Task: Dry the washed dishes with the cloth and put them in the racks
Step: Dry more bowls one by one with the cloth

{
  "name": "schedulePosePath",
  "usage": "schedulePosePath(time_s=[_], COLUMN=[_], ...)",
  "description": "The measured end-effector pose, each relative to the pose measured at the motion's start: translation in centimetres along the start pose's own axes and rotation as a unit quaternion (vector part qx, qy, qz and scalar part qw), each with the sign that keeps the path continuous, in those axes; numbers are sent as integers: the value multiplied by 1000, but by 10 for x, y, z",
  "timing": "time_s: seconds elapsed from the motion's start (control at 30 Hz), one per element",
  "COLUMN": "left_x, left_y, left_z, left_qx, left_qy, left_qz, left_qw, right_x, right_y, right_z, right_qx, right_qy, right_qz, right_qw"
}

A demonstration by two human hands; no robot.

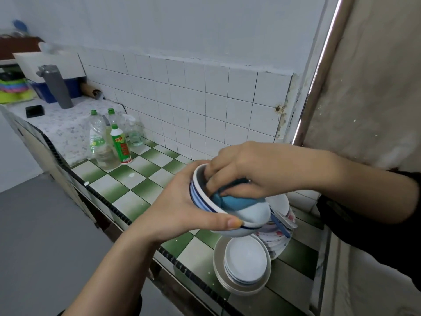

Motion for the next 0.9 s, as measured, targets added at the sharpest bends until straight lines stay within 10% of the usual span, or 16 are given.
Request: schedulePosePath(time_s=[0.17,0.3,0.43,0.5,0.67,0.8,0.9], left_x=[5,8,6,6,5,2,0], left_y=[6,8,1,2,12,16,14], left_z=[3,1,10,11,18,20,28], left_qx=[-65,-113,-113,-111,-147,-119,-134], left_qy=[45,76,137,147,139,149,145], left_qz=[-44,-76,-95,-111,-146,-148,-146], left_qw=[996,988,980,977,969,970,969], right_x=[14,15,34,38,23,24,8], right_y=[12,12,35,37,26,36,21], right_z=[-3,-5,-22,-27,-23,-15,-7], right_qx=[-112,-341,-550,-559,-455,-467,-411], right_qy=[-124,-12,277,369,281,352,264], right_qz=[-138,-253,-459,-476,-445,-431,-320], right_qw=[976,905,640,569,718,687,812])
Point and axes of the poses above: each hand's wrist, its own x-axis away from the middle knuckle, its own z-axis out of the back of the hand, y = z × x, the point moved 8 cm from there along -x, towards the middle knuckle, and after that the axes turned 13 degrees about y, right-handed, at the moved point
